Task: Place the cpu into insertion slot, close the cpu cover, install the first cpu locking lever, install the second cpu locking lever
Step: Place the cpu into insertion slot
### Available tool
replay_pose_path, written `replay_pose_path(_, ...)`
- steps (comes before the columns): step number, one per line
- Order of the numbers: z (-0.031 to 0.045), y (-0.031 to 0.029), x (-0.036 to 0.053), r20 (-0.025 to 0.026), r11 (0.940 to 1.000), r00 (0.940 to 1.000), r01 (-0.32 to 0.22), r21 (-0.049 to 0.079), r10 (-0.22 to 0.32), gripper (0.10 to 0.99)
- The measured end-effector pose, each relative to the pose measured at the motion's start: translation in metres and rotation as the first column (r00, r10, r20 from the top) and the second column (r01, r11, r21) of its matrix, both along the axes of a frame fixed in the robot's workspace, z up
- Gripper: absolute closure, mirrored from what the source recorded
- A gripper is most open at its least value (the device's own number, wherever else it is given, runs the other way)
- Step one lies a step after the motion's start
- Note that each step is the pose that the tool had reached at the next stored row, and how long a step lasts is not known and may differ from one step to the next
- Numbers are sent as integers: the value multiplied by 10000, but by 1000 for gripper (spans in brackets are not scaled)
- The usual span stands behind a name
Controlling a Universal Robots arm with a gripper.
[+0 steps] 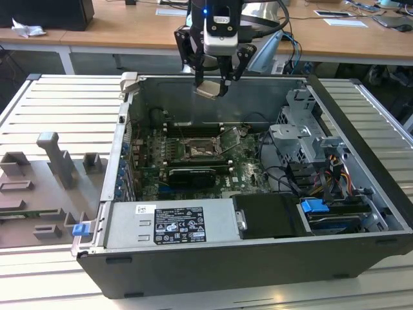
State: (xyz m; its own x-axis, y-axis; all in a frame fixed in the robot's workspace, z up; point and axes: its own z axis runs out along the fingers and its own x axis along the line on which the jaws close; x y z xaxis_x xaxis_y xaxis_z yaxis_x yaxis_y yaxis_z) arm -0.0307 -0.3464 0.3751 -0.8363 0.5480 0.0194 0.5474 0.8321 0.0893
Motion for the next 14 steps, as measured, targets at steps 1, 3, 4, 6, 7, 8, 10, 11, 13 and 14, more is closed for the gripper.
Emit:
replay_pose_path(1,0,0,0,0,10000,10000,36,0,-36,545)
replay_pose_path(3,0,0,0,0,9998,9998,184,0,-184,545)
replay_pose_path(4,0,0,0,1,9996,9996,273,0,-273,545)
replay_pose_path(6,0,0,0,1,9994,9994,350,0,-350,545)
replay_pose_path(7,0,0,0,0,9991,9991,424,0,-424,545)
replay_pose_path(8,0,0,0,0,9989,9989,465,0,-465,545)
replay_pose_path(10,0,0,0,0,9983,9983,588,0,-588,545)
replay_pose_path(11,0,0,0,0,9977,9977,679,0,-679,545)
replay_pose_path(13,0,0,0,0,9971,9971,765,0,-765,545)
replay_pose_path(14,0,0,0,0,9964,9964,852,0,-852,545)
